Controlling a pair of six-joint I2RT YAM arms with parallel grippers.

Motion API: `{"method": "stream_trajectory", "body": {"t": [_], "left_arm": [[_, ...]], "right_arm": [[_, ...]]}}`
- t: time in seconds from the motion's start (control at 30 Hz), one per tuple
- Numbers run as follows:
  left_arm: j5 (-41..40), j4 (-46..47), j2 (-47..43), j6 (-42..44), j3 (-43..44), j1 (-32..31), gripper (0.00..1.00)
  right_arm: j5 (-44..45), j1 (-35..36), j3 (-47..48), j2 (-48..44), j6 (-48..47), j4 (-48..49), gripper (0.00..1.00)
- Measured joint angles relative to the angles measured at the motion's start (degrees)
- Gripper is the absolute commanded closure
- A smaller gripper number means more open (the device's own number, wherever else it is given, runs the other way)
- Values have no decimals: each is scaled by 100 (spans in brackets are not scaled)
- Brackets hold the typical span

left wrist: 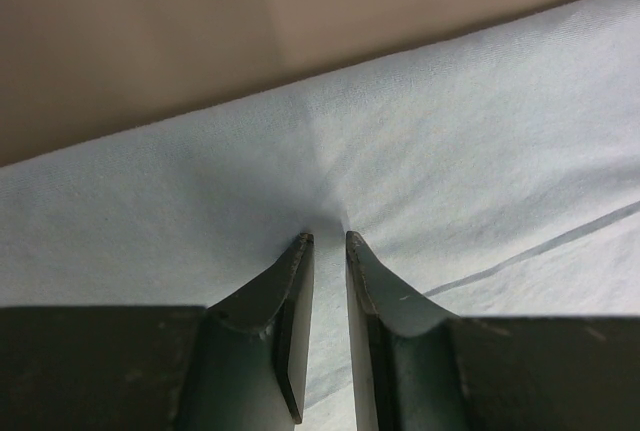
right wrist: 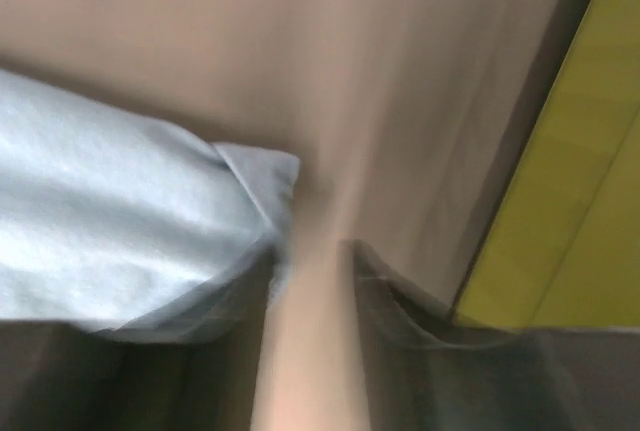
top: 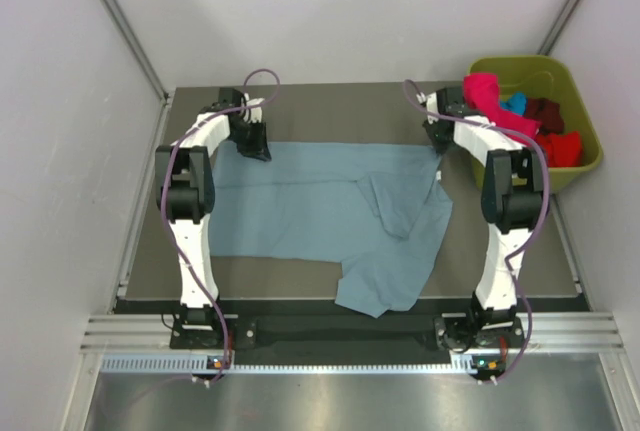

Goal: Fold and stack the t-shirts
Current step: Fold the tshirt

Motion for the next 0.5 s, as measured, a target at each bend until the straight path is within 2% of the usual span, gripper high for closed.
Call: {"method": "stream_trajectory", "body": {"t": [0.1,0.2,0.37,0.5], "left_arm": [[7,-2,-2,0,0,2,76],[0,-4,-26,0,-4,4,75],[-87,11,-293,0,-256,22,75],[-42,2,-610,-24,-400,39,75]], "right_arm": [[72,-2,0,13,-7,2,45],[116,-9,-13,-85,35,28,39],[125,160,-461,-1097,-79,284,41],[-463,715,-737,-2267,-273,343,47]]}}
